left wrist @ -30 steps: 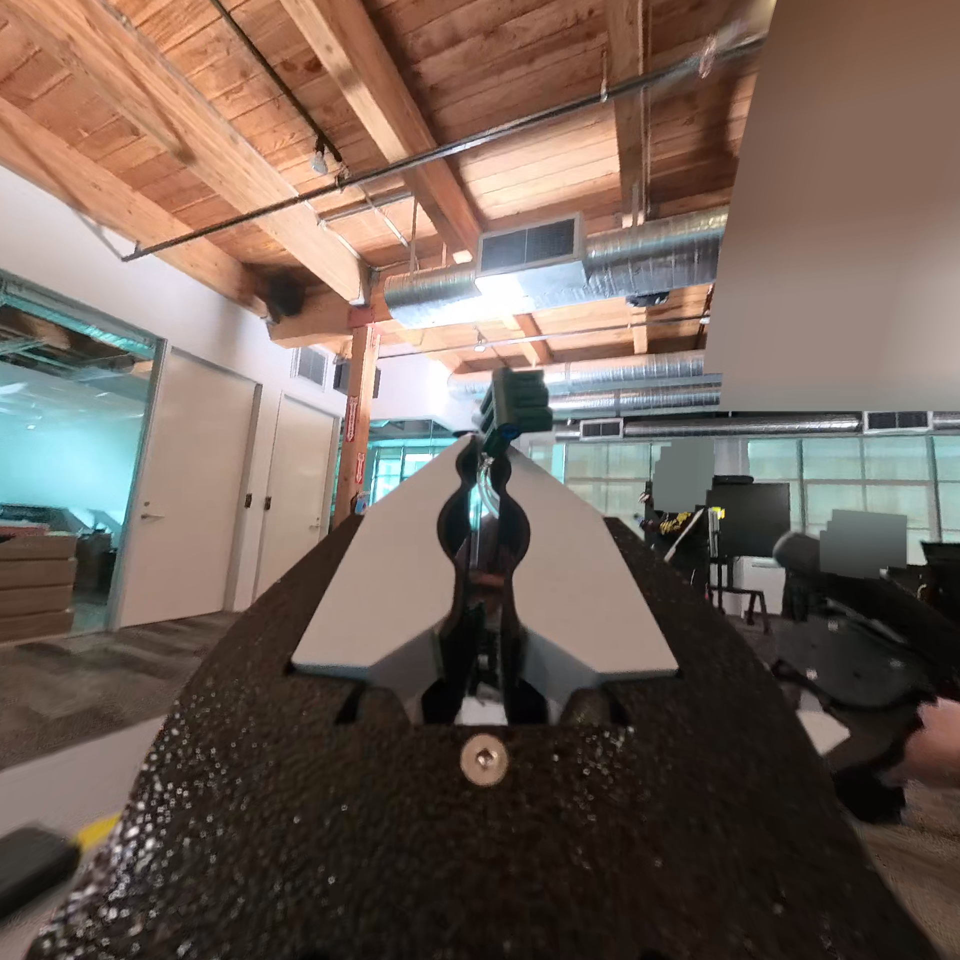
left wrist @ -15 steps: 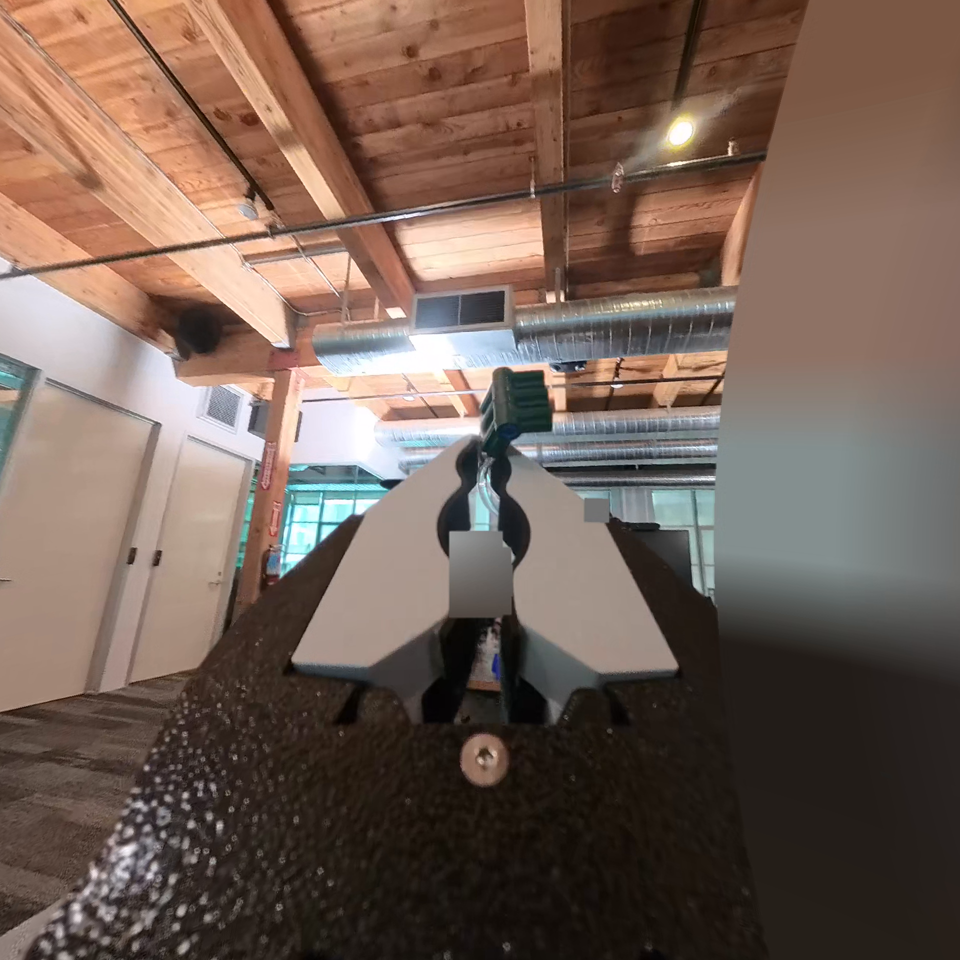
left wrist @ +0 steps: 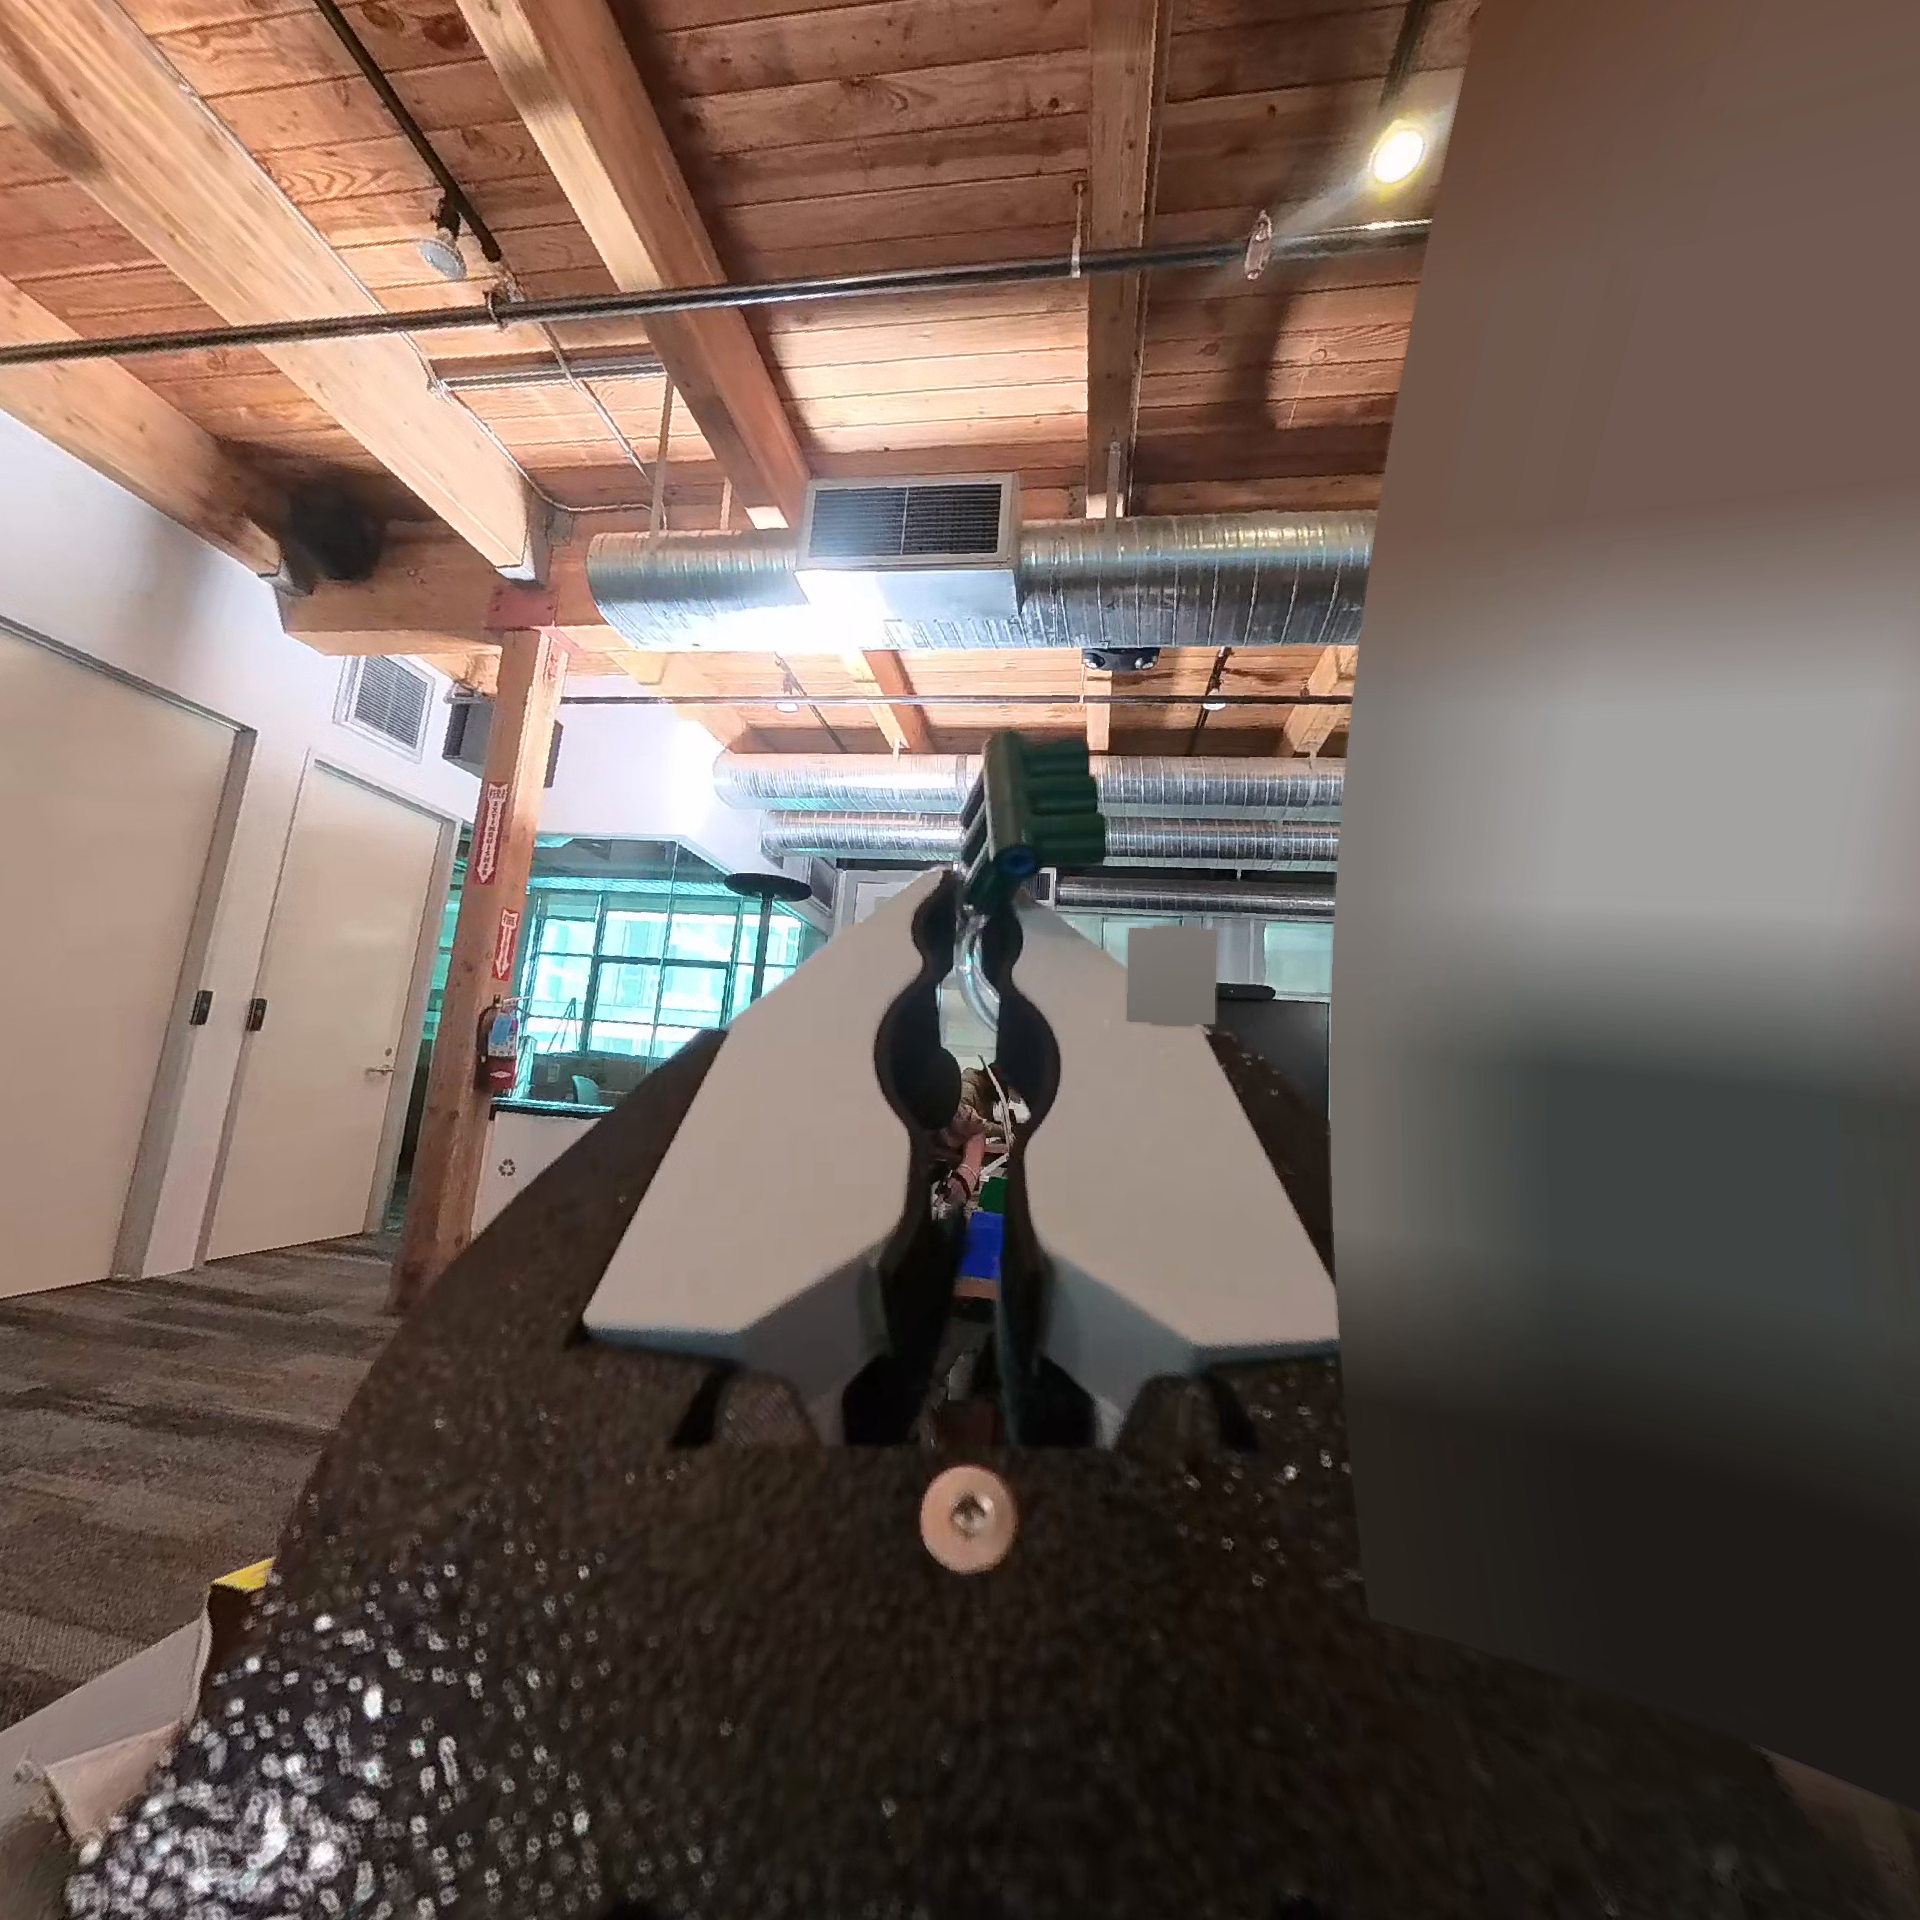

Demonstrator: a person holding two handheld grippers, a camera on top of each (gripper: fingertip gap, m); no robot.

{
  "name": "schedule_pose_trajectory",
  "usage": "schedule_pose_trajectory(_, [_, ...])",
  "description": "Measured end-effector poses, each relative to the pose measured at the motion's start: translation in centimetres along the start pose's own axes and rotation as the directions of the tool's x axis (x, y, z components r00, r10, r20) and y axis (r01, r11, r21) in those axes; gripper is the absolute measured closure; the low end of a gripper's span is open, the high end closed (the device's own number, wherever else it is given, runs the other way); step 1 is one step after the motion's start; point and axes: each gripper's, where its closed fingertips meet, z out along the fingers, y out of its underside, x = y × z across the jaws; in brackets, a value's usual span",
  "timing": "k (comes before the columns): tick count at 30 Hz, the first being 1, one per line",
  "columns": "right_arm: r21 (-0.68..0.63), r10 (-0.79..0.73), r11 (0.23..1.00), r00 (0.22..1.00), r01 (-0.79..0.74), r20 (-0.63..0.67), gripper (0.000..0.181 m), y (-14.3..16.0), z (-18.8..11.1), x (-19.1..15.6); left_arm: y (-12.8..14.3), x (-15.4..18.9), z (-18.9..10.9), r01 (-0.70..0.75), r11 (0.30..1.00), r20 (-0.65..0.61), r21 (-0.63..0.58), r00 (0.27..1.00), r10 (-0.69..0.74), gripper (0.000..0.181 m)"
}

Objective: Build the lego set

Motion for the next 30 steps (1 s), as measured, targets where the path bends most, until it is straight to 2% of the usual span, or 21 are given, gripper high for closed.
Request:
schedule_pose_trajectory(1, [0.045,-0.070,0.996,0.997,0.071,-0.020,0.179,-0.9,-0.4,-0.5,0.0,0.0,0.0,0.001,1.000,-0.002,-0.001,1.000,-0.001,0.181])
schedule_pose_trajectory(3, [0.220,-0.275,0.929,0.953,0.297,-0.124,0.180,-4.5,-2.6,-2.6,-0.5,0.1,-0.2,-0.004,1.000,-0.006,0.003,1.000,0.004,0.181])
schedule_pose_trajectory(5, [0.308,-0.473,0.768,0.822,0.561,-0.318,0.180,-8.2,-6.1,-6.0,-1.3,0.3,-0.5,-0.028,1.000,-0.004,0.008,1.000,0.028,0.181])
schedule_pose_trajectory(6, [0.283,-0.538,0.690,0.734,0.666,-0.416,0.180,-9.5,-7.8,-7.4,-1.7,0.4,-0.8,-0.041,0.999,-0.002,0.009,0.999,0.041,0.180])
schedule_pose_trajectory(8, [0.157,-0.629,0.529,0.509,0.834,-0.587,0.180,-11.6,-11.0,-10.0,-2.4,0.7,-1.3,-0.050,0.999,0.002,0.008,0.999,0.050,0.181])
schedule_pose_trajectory(10, [-0.017,-0.668,0.371,0.254,0.928,-0.699,0.180,-13.4,-13.9,-12.1,-2.7,1.3,-1.9,-0.032,0.999,-0.001,-0.006,0.999,0.032,0.181])
schedule_pose_trajectory(12, [-0.156,-0.639,0.224,0.024,0.962,-0.769,0.180,-14.9,-16.7,-14.3,-1.9,2.7,-2.5,-0.006,0.998,-0.039,-0.065,0.999,0.003,0.180])
schedule_pose_trajectory(14, [-0.277,-0.544,0.081,-0.191,0.957,-0.817,0.180,-16.2,-19.1,-16.7,-0.3,4.0,-3.7,0.017,0.986,-0.059,-0.166,0.998,-0.027,0.180])
schedule_pose_trajectory(17, [-0.401,-0.406,-0.047,-0.384,0.915,-0.829,0.180,-17.3,-21.1,-19.8,2.6,5.2,-7.3,-0.040,0.932,-0.043,-0.360,0.999,0.027,0.181])
schedule_pose_trajectory(20, [-0.478,-0.273,-0.125,-0.493,0.869,-0.826,0.180,-18.0,-22.3,-22.9,5.5,5.1,-12.8,-0.063,0.828,0.005,-0.557,0.997,0.080,0.180])
schedule_pose_trajectory(22, [-0.491,-0.209,-0.158,-0.515,0.857,-0.831,0.180,-18.3,-22.6,-24.6,7.6,5.2,-17.0,0.035,0.737,0.064,-0.675,0.998,0.011,0.181])
schedule_pose_trajectory(25, [-0.509,-0.146,-0.200,-0.539,0.837,-0.829,0.180,-18.4,-22.6,-26.9,9.5,6.0,-21.8,0.210,0.629,0.161,-0.748,0.978,-0.136,0.181])
schedule_pose_trajectory(28, [-0.490,-0.122,-0.241,-0.527,0.838,-0.841,0.180,-18.4,-22.3,-28.8,11.1,6.7,-25.8,0.269,0.505,0.220,-0.820,0.963,-0.155,0.180])
schedule_pose_trajectory(30, [-0.469,-0.115,-0.263,-0.510,0.843,-0.853,0.180,-18.4,-22.0,-29.8,11.7,6.9,-27.6,0.310,0.456,0.265,-0.834,0.951,-0.162,0.180])
